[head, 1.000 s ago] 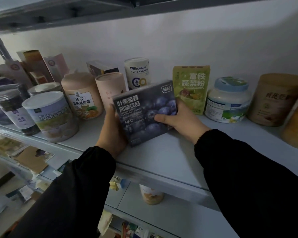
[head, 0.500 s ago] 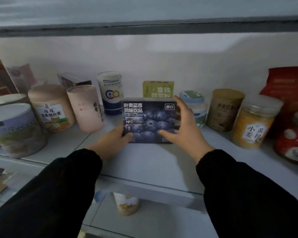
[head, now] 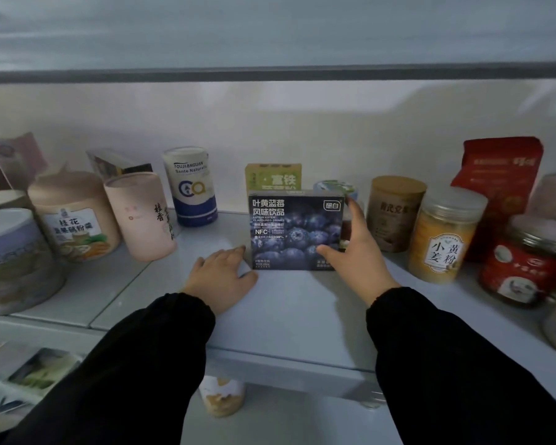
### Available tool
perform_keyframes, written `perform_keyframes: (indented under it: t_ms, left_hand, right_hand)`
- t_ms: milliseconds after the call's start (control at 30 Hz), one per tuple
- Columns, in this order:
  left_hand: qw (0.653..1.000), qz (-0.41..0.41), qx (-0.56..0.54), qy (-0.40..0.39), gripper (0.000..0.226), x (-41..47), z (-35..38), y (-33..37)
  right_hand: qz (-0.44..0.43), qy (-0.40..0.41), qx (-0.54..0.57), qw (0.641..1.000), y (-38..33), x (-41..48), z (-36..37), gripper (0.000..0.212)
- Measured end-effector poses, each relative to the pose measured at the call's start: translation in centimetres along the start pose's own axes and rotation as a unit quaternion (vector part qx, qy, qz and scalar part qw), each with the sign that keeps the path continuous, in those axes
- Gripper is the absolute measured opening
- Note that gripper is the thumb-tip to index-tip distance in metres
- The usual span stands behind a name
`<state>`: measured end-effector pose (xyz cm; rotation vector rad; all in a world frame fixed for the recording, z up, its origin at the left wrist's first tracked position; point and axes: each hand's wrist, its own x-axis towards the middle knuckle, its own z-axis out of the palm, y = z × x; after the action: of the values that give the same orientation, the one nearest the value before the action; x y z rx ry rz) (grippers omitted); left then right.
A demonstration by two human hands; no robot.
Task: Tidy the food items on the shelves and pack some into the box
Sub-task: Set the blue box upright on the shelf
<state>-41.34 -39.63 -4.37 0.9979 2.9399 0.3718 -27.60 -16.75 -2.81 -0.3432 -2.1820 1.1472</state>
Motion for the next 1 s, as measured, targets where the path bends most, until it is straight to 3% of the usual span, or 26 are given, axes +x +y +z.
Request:
perform_keyframes:
  t_ms: [367,900,1000]
  left_hand:
    - [1.0,0.001,0.004,-0.005,0.067,0.0,0.2,-0.2]
    - [1.0,0.001,0.0,-0.006,0.064,-0.2,0.0,0.0]
    - [1.0,0.001,-0.009,0.002,0.063,-0.3,-0.1,0.0]
  right_hand:
    - [-0.02,0.07,-0.035,0.997,0.5,0.6,0.9,0.097]
    - [-0.005,0.057,-0.073,0.996,0.9,0.5,0.7,0.083]
    - [0.004,0.119,-0.104,0.987,-0.2,-0.3,0.5,0.079]
